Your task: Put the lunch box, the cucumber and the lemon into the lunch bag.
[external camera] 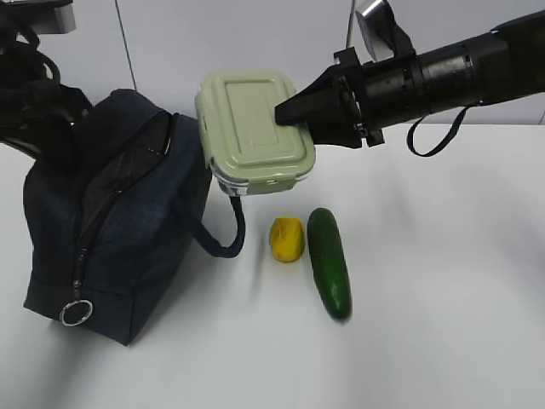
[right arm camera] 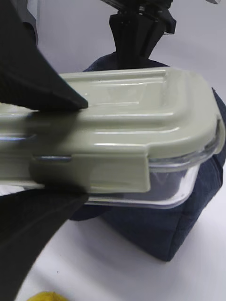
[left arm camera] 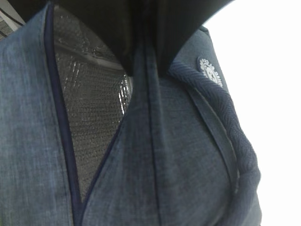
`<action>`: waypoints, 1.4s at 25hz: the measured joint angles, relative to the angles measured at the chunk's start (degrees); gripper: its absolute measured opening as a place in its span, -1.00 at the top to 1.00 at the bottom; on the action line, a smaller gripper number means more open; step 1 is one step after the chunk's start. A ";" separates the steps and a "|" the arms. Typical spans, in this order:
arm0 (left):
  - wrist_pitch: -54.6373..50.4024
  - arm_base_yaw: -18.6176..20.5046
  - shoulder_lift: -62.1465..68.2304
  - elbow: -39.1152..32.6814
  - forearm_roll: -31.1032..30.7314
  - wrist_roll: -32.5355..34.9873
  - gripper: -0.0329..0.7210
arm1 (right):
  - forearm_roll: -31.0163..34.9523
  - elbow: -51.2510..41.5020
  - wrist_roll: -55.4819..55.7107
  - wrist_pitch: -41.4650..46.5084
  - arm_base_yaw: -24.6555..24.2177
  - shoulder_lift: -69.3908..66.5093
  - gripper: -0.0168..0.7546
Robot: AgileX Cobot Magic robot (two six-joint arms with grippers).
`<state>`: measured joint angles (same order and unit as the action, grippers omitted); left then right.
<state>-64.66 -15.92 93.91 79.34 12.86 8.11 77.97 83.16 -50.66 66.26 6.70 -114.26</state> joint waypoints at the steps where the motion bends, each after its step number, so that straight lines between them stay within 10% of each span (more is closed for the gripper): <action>1: 0.12 -0.25 -0.01 0.14 0.00 -0.32 0.87 | 0.04 0.00 0.00 0.09 0.44 0.00 0.03; 35: 1.47 -0.77 1.81 1.39 15.69 1.97 0.87 | 2.59 3.12 1.07 0.57 5.35 -2.89 0.03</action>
<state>-63.19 -16.69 95.72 80.73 28.55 10.08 80.56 86.27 -49.59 66.83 12.04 -117.14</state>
